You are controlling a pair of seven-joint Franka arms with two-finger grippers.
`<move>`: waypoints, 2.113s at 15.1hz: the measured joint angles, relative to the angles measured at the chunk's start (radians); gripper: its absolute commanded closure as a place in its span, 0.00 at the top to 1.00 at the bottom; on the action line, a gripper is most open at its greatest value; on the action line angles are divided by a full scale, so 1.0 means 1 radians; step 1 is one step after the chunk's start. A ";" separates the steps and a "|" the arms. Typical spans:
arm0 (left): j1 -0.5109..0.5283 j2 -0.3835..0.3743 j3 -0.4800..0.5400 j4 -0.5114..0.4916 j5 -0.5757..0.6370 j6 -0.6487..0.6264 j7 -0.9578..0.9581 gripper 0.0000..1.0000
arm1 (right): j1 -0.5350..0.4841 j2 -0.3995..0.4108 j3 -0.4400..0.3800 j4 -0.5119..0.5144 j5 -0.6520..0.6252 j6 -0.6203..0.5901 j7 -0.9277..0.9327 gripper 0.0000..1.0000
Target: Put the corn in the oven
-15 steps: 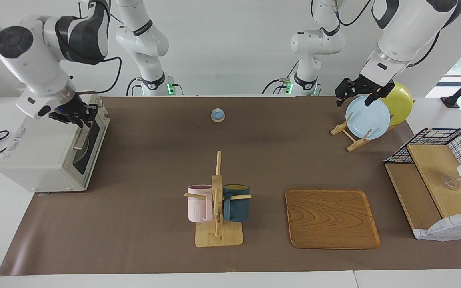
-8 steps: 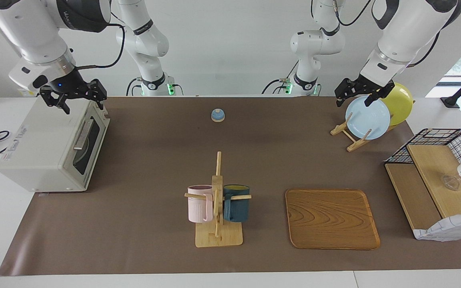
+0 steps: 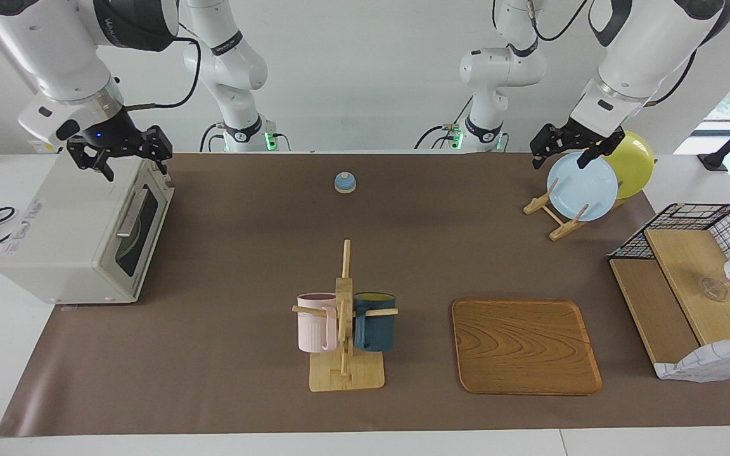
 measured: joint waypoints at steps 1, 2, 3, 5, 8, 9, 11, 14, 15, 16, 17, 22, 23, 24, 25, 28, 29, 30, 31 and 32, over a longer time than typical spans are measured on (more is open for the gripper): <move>0.000 0.000 0.000 0.000 0.000 0.000 0.000 1.00 | 0.060 0.000 -0.040 0.005 0.000 -0.013 0.007 1.00; 0.000 0.000 0.000 0.000 0.000 0.000 0.000 1.00 | 0.168 -0.002 -0.135 0.011 0.000 -0.023 0.025 1.00; 0.000 0.000 0.000 0.000 0.000 0.000 0.000 1.00 | 0.278 -0.002 -0.244 0.018 0.001 -0.028 0.037 1.00; 0.000 0.000 0.000 0.000 0.000 0.000 0.000 1.00 | 0.449 -0.002 -0.431 0.027 0.019 -0.029 0.045 1.00; 0.000 0.000 0.000 0.000 0.000 0.000 0.000 1.00 | 0.485 0.000 -0.497 0.029 0.037 -0.028 0.061 1.00; 0.000 0.000 0.000 0.000 0.000 0.000 0.000 1.00 | 0.485 0.001 -0.499 0.029 0.037 -0.028 0.061 1.00; 0.000 0.000 0.000 0.000 0.000 0.000 0.000 1.00 | 0.490 0.002 -0.497 0.030 0.037 -0.044 0.065 1.00; 0.000 0.000 0.000 0.000 0.000 0.000 0.000 1.00 | 0.491 0.002 -0.497 0.029 0.037 -0.067 0.071 1.00; 0.000 0.000 0.000 0.000 0.000 0.000 0.000 1.00 | 0.490 0.002 -0.498 0.029 0.037 -0.067 0.071 1.00; 0.000 0.000 0.000 0.000 0.000 0.000 0.000 1.00 | 0.490 0.002 -0.499 0.029 0.037 -0.067 0.072 1.00; 0.000 0.000 0.000 0.000 0.000 0.000 0.000 1.00 | 0.490 0.002 -0.499 0.029 0.037 -0.066 0.073 1.00; 0.000 0.000 0.000 0.000 0.000 0.000 0.000 1.00 | 0.436 -0.001 -0.494 0.029 0.037 -0.060 0.087 1.00; 0.000 0.000 0.000 0.000 0.000 0.000 0.000 1.00 | 0.411 -0.002 -0.480 0.029 0.037 -0.060 0.087 1.00; 0.000 0.000 0.000 0.000 0.000 0.000 0.000 1.00 | 0.389 -0.002 -0.464 0.029 0.037 -0.059 0.087 1.00; 0.000 0.000 0.000 0.000 0.000 0.000 0.000 1.00 | 0.374 -0.003 -0.453 0.029 0.037 -0.059 0.087 1.00; 0.000 0.000 0.000 0.000 0.000 0.000 0.000 1.00 | 0.372 -0.004 -0.449 0.032 0.037 -0.058 0.087 1.00; 0.000 0.000 0.000 0.000 0.000 0.000 0.000 1.00 | 0.372 -0.004 -0.448 0.034 0.037 -0.058 0.087 1.00; 0.000 0.000 0.000 0.000 0.000 0.000 0.000 1.00 | 0.372 -0.004 -0.448 0.036 0.041 -0.058 0.087 1.00; 0.000 0.000 0.000 0.000 0.000 0.000 0.000 1.00 | 0.372 -0.004 -0.448 0.036 0.054 -0.058 0.087 1.00; 0.000 0.000 0.000 0.000 0.000 0.000 0.000 1.00 | 0.372 -0.004 -0.446 0.036 0.060 -0.058 0.087 1.00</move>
